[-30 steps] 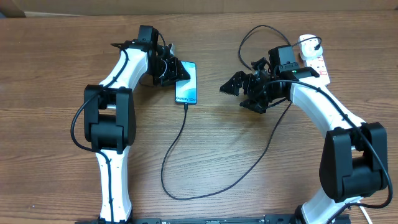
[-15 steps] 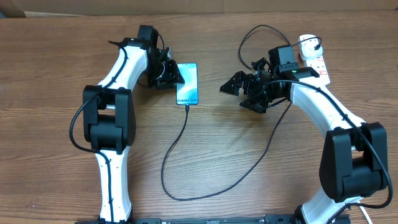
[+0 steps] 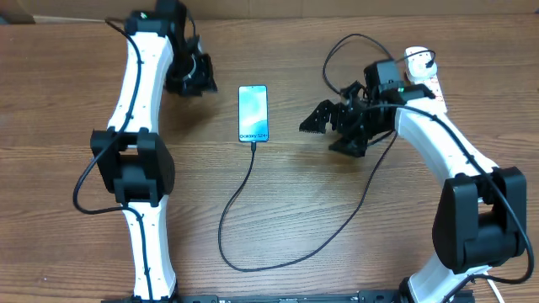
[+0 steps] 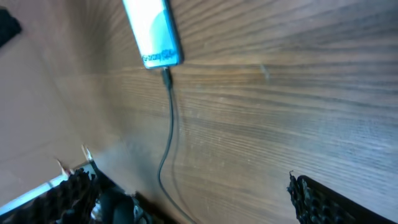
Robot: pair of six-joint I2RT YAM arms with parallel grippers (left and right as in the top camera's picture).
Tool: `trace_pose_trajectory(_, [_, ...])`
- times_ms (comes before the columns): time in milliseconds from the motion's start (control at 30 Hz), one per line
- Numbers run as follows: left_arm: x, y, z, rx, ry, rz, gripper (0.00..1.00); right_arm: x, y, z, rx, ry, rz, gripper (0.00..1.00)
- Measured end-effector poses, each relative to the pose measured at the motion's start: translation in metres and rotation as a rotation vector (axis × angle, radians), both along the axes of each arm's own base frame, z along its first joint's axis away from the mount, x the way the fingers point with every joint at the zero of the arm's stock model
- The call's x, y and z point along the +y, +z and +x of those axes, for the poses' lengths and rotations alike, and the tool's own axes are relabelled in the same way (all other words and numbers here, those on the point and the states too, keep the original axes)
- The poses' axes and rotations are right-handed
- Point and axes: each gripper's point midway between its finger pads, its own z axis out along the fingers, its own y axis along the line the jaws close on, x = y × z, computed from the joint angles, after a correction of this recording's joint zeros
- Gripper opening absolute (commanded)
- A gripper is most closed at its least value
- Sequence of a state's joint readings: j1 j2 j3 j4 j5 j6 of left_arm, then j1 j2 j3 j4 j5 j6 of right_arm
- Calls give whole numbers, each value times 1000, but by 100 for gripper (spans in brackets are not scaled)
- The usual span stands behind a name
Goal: Plug charger to phone and switch on socket
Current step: 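Release the phone and raise the left gripper away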
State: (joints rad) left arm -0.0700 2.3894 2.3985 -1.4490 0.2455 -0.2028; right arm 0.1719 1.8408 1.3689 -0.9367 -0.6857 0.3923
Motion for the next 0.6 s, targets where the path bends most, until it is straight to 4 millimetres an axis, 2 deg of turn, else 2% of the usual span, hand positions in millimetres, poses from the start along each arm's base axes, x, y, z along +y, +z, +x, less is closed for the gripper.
trace_pose_trajectory(133, [7, 46, 8, -104, 3, 42, 51, -9, 38, 12, -54, 5, -79, 100])
trace_pose_trajectory(233, [11, 84, 8, -190, 18, 52, 69, -24, 75, 21, -125, -18, -173, 100])
trace_pose_trajectory(267, [12, 97, 7, -218, 27, 55, 90, -33, 89, 21, -143, -32, -220, 100])
trace_pose_trajectory(300, [13, 111, 4, -247, 38, 57, 100, -41, 102, 24, -173, -50, -253, 100])
trace_pose_trajectory(400, [19, 157, -7, -346, 72, 69, 100, -81, 147, 29, -255, -143, -369, 100])
trace_pose_trajectory(500, [27, 193, -21, -425, 101, 95, 100, -139, 185, 37, -332, -298, -459, 100])
trace_pose_trajectory(600, [34, 207, -32, -445, 120, 128, 100, -190, 197, 40, -350, -429, -525, 100])
